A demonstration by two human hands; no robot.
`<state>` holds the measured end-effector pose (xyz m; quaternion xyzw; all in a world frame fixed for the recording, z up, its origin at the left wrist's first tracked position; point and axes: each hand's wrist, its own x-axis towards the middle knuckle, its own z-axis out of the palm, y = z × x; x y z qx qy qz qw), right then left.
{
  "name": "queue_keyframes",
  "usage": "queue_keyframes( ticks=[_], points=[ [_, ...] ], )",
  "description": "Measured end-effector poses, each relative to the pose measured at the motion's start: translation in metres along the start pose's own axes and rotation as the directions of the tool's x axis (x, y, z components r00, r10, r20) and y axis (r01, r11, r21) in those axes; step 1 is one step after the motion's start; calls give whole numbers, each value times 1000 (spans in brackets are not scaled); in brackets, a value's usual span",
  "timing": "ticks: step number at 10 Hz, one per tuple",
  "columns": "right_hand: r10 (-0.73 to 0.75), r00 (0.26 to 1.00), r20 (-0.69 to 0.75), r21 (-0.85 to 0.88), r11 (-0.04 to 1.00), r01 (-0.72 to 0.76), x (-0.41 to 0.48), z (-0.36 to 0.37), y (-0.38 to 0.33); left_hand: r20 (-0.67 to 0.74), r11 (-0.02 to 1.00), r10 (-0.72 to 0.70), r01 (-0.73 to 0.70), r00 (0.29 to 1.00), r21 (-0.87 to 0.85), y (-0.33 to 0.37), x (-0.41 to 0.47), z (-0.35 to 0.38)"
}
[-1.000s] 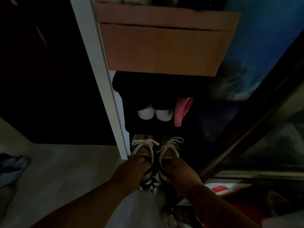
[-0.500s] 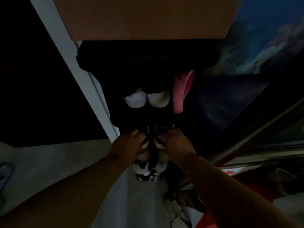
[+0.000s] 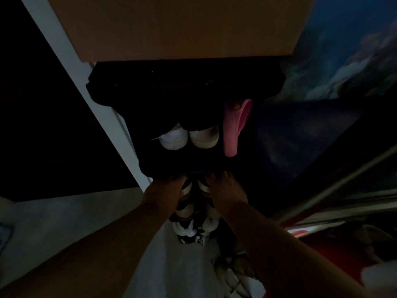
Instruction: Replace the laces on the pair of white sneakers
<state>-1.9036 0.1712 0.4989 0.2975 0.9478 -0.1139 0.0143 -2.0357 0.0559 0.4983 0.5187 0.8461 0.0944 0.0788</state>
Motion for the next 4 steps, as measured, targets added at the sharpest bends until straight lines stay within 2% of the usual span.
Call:
queue_keyframes(
  ticks=[1,2,3,4],
  points=[
    [38,992,120,-40,999,-33,-9,-8,-1,58,998,20,-24,998,65,-2,-5,1],
    [22,993,117,-58,998,-15,-22,-13,-1,114,1000,23,-24,993,11,5,-19,-8],
    [44,990,135,15,999,-47,-44,-32,-5,111,999,-2,6,994,-38,13,-40,-20],
    [26,983,179,38,999,-33,-79,-52,-15,-4,983,168,-168,986,-81,19,-72,-33]
  ],
)
